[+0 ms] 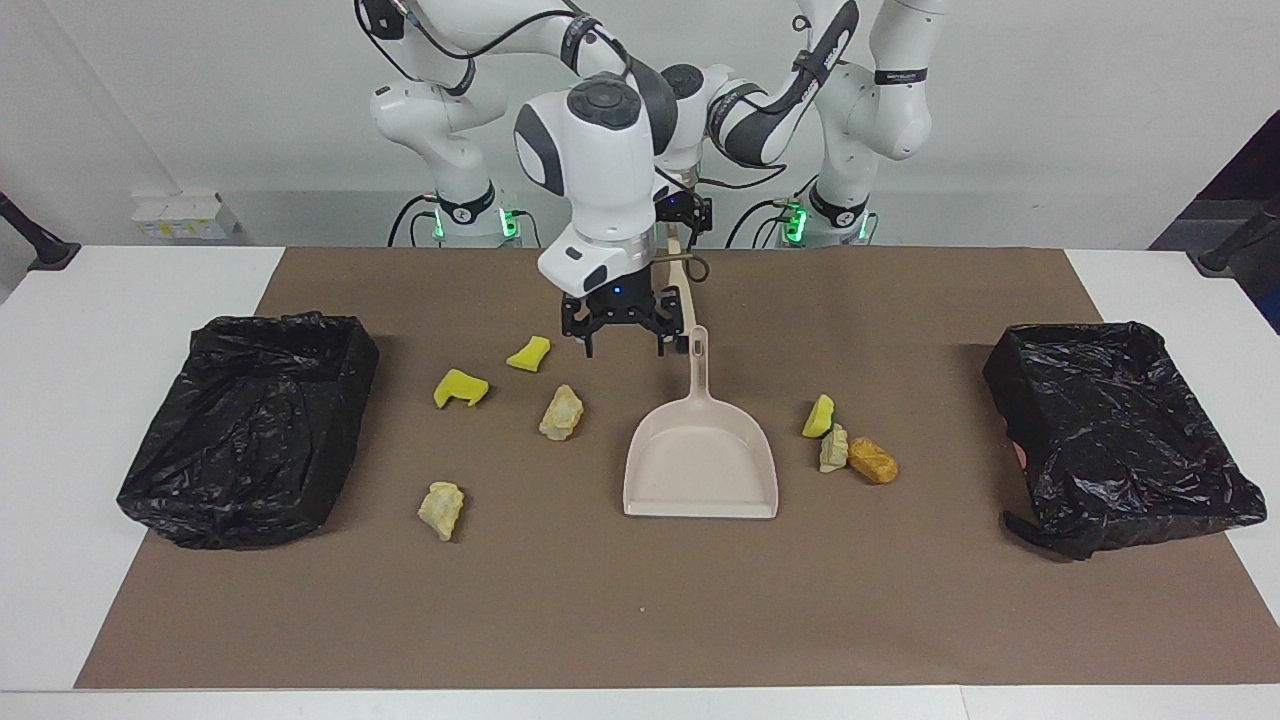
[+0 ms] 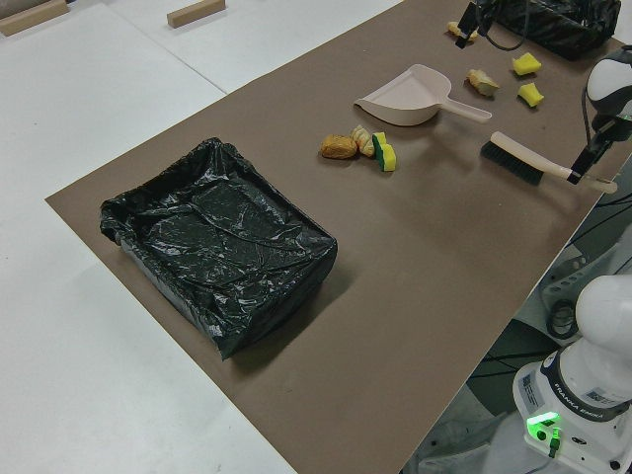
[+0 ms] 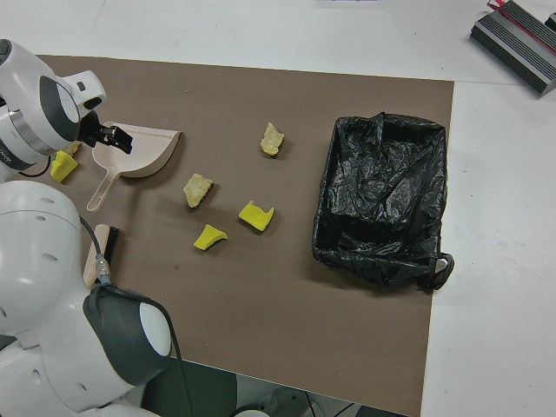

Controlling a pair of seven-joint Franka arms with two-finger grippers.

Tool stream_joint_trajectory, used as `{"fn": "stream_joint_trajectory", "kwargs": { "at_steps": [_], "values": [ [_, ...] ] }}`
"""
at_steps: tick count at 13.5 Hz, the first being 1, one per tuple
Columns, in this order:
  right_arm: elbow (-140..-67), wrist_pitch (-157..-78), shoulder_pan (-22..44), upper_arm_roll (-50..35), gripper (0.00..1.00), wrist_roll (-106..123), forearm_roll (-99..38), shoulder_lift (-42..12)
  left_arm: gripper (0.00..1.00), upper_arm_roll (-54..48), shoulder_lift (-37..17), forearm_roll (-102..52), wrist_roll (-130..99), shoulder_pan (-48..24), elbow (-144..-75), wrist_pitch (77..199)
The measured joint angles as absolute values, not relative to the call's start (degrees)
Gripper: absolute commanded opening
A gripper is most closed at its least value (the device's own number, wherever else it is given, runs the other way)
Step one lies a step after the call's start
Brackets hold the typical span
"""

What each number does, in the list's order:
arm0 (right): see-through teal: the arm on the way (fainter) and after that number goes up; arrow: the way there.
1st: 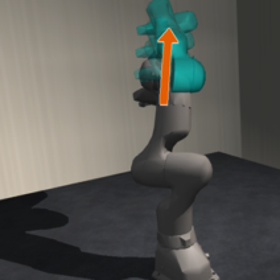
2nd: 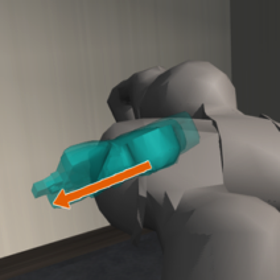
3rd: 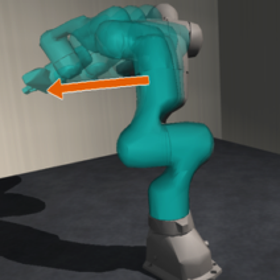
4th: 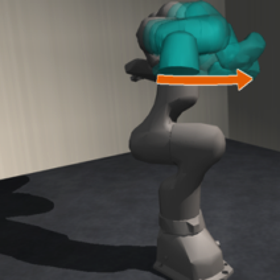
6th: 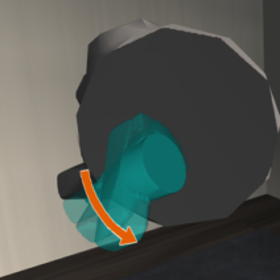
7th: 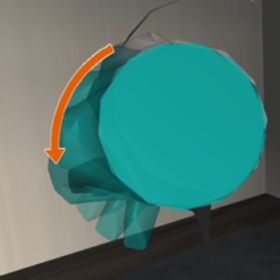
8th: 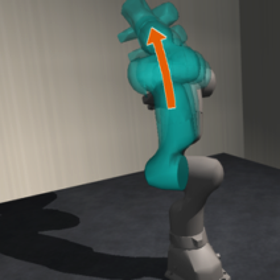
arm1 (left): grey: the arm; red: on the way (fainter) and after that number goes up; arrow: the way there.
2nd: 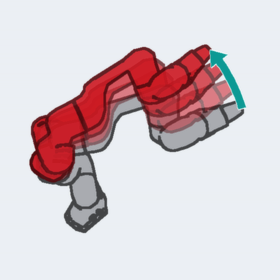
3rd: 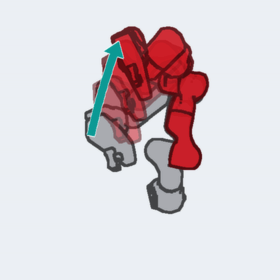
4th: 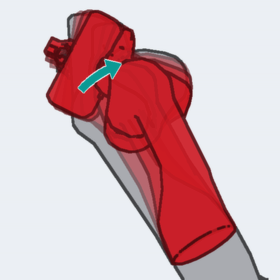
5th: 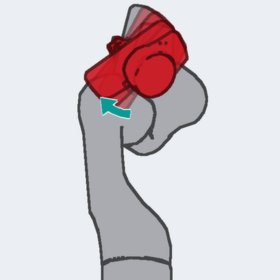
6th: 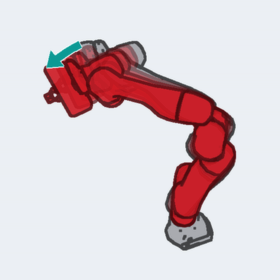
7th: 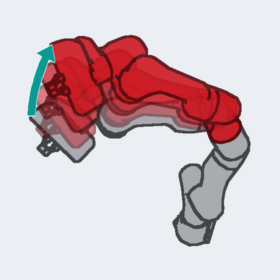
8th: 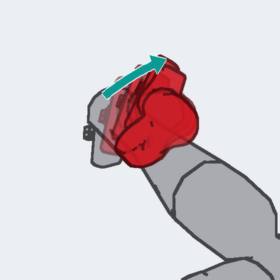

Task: Sweep and dump trash in bin
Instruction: 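Grasp the dustpan handle with the right gripper, then grasp the brush with the left gripper while the right gripper tilts the dustpan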

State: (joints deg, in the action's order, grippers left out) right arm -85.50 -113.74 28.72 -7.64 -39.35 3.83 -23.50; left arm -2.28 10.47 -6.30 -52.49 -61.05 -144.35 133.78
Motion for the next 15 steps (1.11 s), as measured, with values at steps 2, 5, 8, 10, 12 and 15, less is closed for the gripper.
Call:
{"fn": "stream_joint_trajectory", "kwargs": {
  "at_steps": [2,5,8,10,12,15],
  "values": [
    [-83.61,-114.18,30.85,-7.60,1.00,-39.98,3.84,-26.79,0.84,-2.21,9.90,-6.31,-52.77,-61.05,-144.93,134.47],
    [-82.65,-114.93,32.93,-7.59,1.00,-40.31,5.03,-29.02,0.65,-2.17,7.96,-6.32,-53.13,-61.05,-145.22,135.29],
    [-83.53,-114.81,34.27,-7.60,1.00,-40.31,6.15,-29.14,0.65,-1.72,7.01,-6.32,-53.15,-61.02,-144.87,135.45],
    [-84.60,-115.27,34.39,-7.60,1.00,-40.31,6.22,-29.14,0.65,-1.38,7.01,-6.32,-53.17,-60.72,-144.17,135.27],
    [-86.10,-116.14,34.40,-7.61,1.00,-40.31,6.25,-29.12,0.47,-1.09,7.02,-6.32,-53.17,-60.22,-143.11,134.04],
    [-88.38,-117.33,34.40,-7.62,1.00,-40.31,6.36,-28.75,0.00,-0.98,7.02,-6.32,-53.16,-60.21,-142.44,132.37]
  ]
}}
